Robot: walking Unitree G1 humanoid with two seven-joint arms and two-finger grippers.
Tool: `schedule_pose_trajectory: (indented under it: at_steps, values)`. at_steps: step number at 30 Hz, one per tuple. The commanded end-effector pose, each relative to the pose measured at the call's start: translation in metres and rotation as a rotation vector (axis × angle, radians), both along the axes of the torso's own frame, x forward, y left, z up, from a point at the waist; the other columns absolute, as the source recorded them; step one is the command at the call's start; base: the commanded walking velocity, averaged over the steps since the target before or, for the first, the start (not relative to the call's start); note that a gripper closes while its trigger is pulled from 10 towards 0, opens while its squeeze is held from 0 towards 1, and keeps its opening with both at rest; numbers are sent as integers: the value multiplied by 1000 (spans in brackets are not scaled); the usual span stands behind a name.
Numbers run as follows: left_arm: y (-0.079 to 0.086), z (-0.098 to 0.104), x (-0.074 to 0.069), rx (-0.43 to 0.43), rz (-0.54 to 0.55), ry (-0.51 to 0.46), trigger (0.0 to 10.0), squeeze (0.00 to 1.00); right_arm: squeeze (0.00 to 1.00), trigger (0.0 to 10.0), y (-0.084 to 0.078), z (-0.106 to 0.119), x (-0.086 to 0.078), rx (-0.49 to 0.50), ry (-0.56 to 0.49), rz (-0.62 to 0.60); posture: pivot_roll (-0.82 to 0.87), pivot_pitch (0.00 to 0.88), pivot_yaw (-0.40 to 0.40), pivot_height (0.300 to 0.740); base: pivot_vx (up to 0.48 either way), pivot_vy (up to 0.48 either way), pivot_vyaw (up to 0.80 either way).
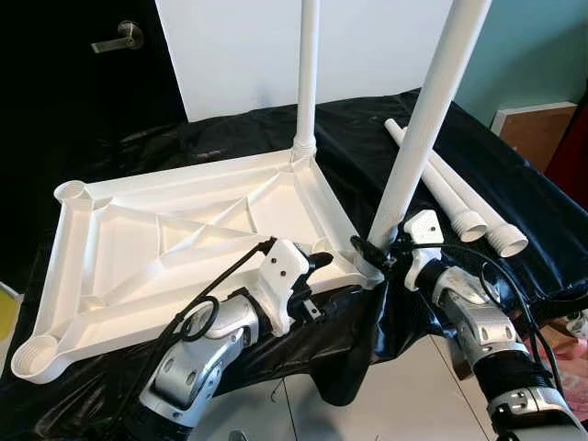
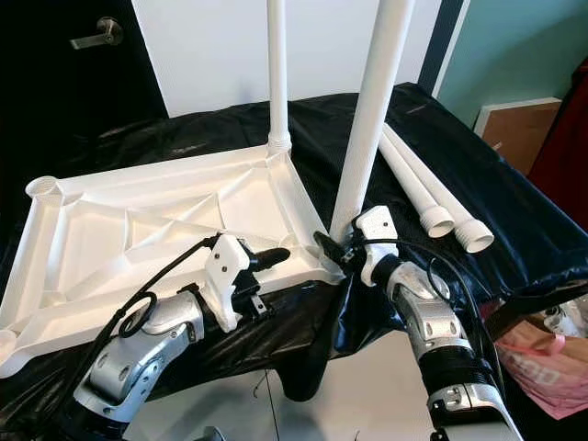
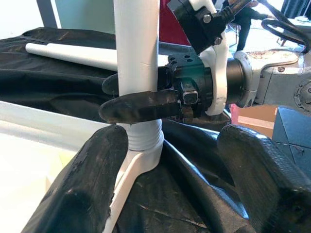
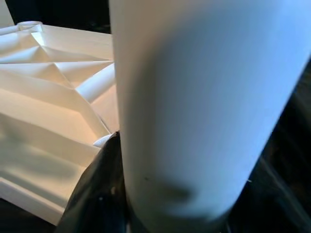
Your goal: Building children table
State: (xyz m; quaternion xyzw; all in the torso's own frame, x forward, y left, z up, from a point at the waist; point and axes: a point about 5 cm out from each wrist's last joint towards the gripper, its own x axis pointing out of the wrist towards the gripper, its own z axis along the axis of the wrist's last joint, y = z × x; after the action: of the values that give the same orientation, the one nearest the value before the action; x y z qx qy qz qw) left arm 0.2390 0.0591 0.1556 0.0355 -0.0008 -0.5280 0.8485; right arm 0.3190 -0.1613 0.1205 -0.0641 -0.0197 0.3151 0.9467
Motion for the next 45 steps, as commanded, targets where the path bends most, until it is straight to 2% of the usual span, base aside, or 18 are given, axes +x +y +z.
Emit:
schedule_pose_trajectory:
  at_steps: [1,2,3,4,5,12,16,17,18,19,21,23,25,29,31,35,40,45]
  values:
    - [0,-4,-2,15,-17,4,10000,0,0,0,-10,-4,0,-18,12,-18,-16,0,-26,740,0,0,0]
    - [1,-4,-2,16,-17,5,10000,0,0,0,-11,-4,0,-19,13,-20,-16,0,-26,740,0,0,0]
    - [1,-4,-2,17,-17,5,10000,0,0,6863,-12,-5,0,-19,17,-29,-17,0,-25,740,0,0,0]
    - [0,-4,-2,18,-17,5,10000,0,0,6863,-13,-5,1,-18,20,-35,-17,0,-26,740,0,0,0]
    - [0,-4,-2,18,-17,4,10000,0,0,10000,-14,-6,1,-10,25,-46,-17,0,-26,740,0,0,0]
    - [0,-4,-3,17,-21,6,10000,0,0,10000,-16,-7,0,3,27,-113,-21,0,-26,740,0,0,0]
    - [0,-4,-4,17,-24,9,10000,0,0,10000,-16,-11,0,-7,28,-238,-21,0,-25,740,0,0,0]
    - [0,-4,-4,17,-24,9,10000,0,0,10000,-16,-11,0,-7,28,-238,-21,0,-25,740,0,0,0]
    - [0,-4,-4,17,-25,10,10000,0,0,10000,-15,-12,-1,3,27,-293,-21,0,-23,740,0,0,0]
    - [0,-4,-4,17,-25,10,10000,0,0,10000,-15,-12,-1,3,27,-293,-21,0,-23,740,0,0,0]
    - [0,-4,-5,18,-28,13,10000,0,0,10000,-14,-14,-2,9,25,-385,-21,1,-22,740,0,0,0]
    - [0,-4,-5,18,-28,13,10000,0,0,10000,-14,-14,-2,9,25,-385,-21,1,-22,740,0,0,0]
    - [0,-5,-6,20,-29,16,10000,0,0,10000,-9,-19,-6,30,43,-492,-18,3,-22,740,0,0,0]
    - [0,-4,-7,17,-29,17,10000,0,0,10000,-2,-24,-11,66,65,-573,-16,8,-23,740,0,0,0]
    - [1,-4,-9,17,-28,20,10000,0,0,10000,12,-27,-19,115,70,-738,-1,13,-21,740,0,0,0]
    - [3,-3,-8,21,-20,18,10000,0,0,10000,20,-28,-21,131,79,-773,8,14,-16,740,0,0,0]
    - [5,-2,-7,23,-14,16,10000,0,0,10000,31,-27,-23,160,93,-760,10,18,-9,740,0,0,0]
    - [5,-1,-7,23,-14,13,10000,0,0,10000,33,-24,-23,164,85,-756,13,17,-9,740,0,0,0]
